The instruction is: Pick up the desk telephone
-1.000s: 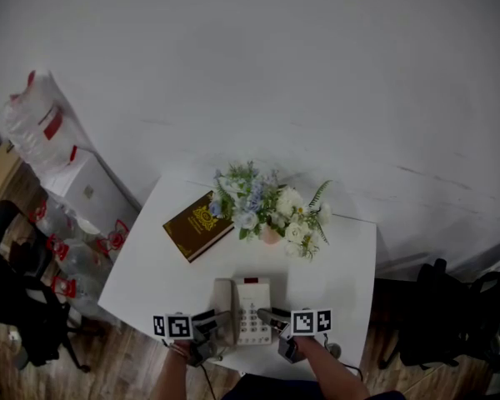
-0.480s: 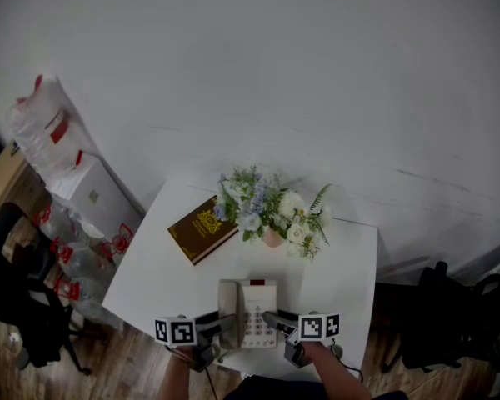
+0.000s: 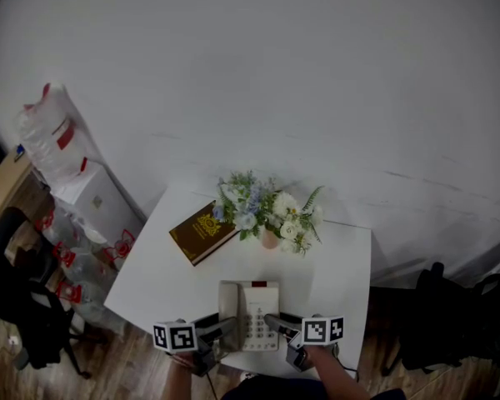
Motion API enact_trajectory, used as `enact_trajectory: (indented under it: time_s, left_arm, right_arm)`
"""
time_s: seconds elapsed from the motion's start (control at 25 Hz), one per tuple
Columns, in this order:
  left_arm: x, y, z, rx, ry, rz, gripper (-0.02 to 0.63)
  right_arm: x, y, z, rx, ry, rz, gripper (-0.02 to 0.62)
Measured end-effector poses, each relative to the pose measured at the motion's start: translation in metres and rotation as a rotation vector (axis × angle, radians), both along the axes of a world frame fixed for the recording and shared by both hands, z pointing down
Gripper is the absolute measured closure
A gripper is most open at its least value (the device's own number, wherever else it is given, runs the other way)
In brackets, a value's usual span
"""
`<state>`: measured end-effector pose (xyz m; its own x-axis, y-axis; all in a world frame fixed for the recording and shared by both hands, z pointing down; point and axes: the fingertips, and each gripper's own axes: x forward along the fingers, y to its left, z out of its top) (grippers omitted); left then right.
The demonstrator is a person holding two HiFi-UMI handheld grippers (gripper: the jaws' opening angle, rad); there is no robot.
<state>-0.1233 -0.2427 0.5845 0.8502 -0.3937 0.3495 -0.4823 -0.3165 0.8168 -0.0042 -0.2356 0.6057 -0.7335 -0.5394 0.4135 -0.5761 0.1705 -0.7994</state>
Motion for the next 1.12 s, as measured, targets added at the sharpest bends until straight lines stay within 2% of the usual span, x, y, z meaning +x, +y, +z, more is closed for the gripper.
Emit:
enact_trajectory:
  time_s: [0.56, 0.72, 1.12]
  left_arm:
    - [0.0, 0.032, -0.047, 0.072, 0.027, -0.084, 0.282]
    - [0.0, 0.034, -0.064, 0.119, 0.054, -0.103, 0.284]
    - [-0.007, 0.042, -0.098, 0.166, 0.04, -0.154, 0.284]
  right_arm:
    - [0.005, 0.026, -0.052, 0.105, 0.014, -0.007, 0.368]
    - [0.005, 0.028, -0.067, 0.134, 0.011, -0.01, 0.369]
    - [0.0, 0.033, -0.103, 0.206, -0.016, -0.028, 0.37]
